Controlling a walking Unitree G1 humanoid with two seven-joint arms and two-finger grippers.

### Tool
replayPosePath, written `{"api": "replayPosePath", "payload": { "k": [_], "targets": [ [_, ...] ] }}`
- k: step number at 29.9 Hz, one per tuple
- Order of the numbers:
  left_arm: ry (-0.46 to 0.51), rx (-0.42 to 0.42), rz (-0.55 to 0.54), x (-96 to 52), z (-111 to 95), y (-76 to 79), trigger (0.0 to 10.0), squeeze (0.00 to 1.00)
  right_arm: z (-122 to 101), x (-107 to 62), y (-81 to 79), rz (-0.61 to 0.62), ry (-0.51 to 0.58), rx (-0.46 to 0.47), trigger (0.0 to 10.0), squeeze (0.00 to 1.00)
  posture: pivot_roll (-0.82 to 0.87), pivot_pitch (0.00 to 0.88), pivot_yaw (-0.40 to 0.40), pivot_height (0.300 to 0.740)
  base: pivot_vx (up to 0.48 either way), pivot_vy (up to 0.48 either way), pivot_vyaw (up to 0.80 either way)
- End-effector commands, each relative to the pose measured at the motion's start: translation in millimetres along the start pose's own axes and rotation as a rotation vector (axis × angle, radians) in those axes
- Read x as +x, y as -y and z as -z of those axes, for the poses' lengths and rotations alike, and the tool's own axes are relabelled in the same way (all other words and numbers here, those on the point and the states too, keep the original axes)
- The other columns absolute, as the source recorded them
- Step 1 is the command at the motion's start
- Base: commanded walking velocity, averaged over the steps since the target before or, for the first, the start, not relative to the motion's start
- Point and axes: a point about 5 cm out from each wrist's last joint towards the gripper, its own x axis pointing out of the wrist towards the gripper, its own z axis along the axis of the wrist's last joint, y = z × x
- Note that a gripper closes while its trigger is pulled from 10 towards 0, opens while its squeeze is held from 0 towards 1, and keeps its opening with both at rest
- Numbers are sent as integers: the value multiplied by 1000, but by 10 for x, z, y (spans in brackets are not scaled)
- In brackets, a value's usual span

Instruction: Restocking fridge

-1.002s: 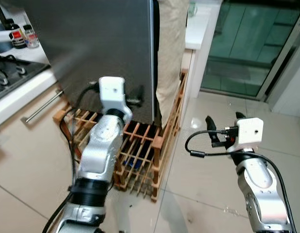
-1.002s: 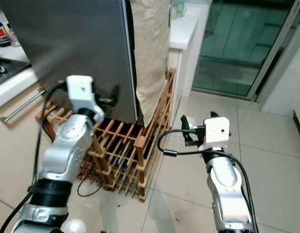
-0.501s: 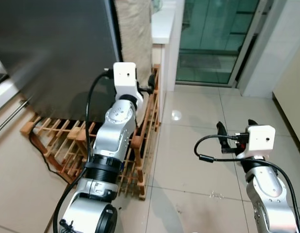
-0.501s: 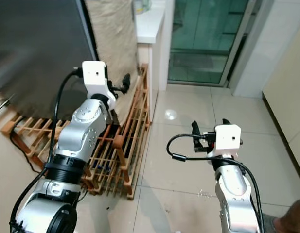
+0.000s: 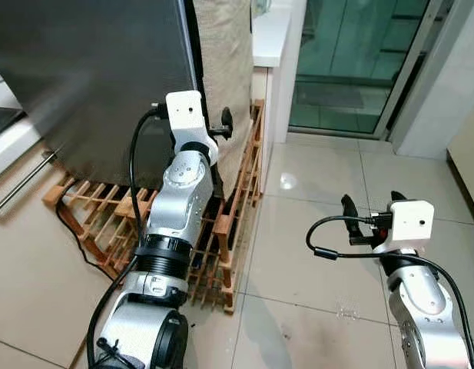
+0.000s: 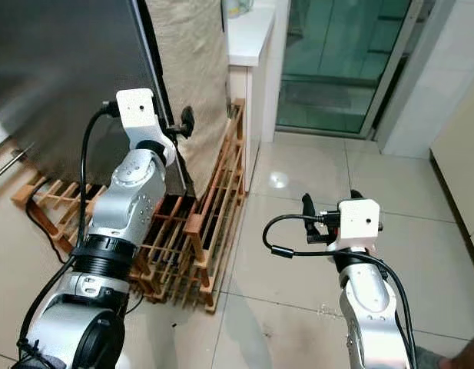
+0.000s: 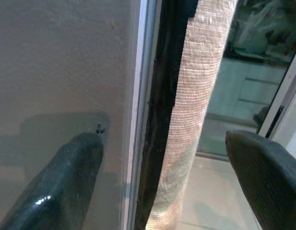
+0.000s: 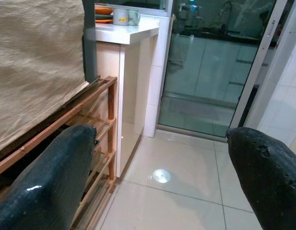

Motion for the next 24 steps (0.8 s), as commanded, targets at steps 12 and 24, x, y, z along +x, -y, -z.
{"api": "replayPosePath", "payload": {
  "k": [12, 24],
  "targets": [
    [29, -37, 74, 117, -118, 247, 10000, 0, -56, -44, -10, -3, 19, -11, 10000, 133, -205, 28, 89, 740, 0, 0, 0],
    [-49, -22, 149, 176, 74, 537, 10000, 0, -64, -11, -49, -12, 21, -9, 10000, 133, -201, 22, 92, 740, 0, 0, 0]
  ]
}}
